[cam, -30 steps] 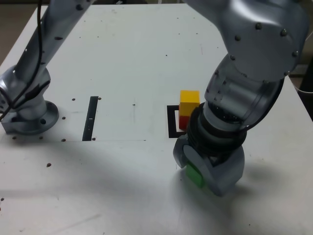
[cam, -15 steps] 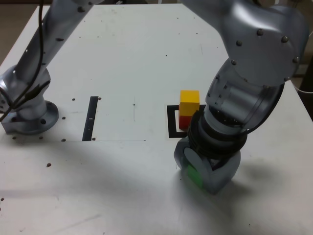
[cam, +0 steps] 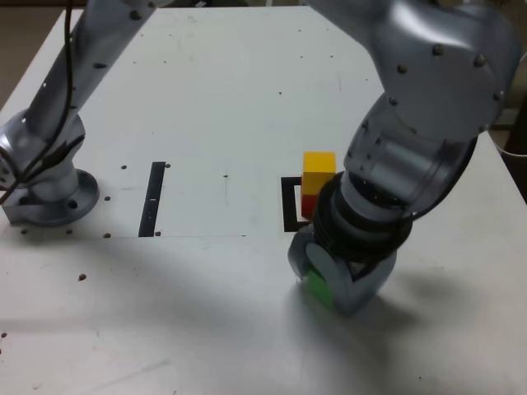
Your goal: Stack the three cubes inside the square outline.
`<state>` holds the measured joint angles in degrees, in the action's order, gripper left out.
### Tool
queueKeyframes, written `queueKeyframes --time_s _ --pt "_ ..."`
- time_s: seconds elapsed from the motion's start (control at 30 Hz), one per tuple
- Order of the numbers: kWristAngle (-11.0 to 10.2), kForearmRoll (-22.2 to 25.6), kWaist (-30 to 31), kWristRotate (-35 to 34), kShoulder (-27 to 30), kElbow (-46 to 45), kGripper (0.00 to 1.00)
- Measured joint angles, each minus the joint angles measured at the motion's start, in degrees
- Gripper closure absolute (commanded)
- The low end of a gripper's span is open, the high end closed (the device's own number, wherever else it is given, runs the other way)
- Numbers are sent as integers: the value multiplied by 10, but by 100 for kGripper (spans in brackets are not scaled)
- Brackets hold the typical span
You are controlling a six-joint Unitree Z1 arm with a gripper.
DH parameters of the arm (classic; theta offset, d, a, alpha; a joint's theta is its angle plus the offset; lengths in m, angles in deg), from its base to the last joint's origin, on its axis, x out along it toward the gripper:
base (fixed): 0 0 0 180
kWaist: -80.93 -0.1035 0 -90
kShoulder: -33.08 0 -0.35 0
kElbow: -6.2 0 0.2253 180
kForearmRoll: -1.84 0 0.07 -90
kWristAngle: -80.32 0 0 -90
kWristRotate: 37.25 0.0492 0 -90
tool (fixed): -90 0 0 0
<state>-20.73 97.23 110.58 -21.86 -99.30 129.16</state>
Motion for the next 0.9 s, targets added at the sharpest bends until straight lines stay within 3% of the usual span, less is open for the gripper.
queueKeyframes --time_s 0.5,0.9 --pt "6 94 -44 -46 84 64 72" --pt "10 116 -135 -59 127 55 72"
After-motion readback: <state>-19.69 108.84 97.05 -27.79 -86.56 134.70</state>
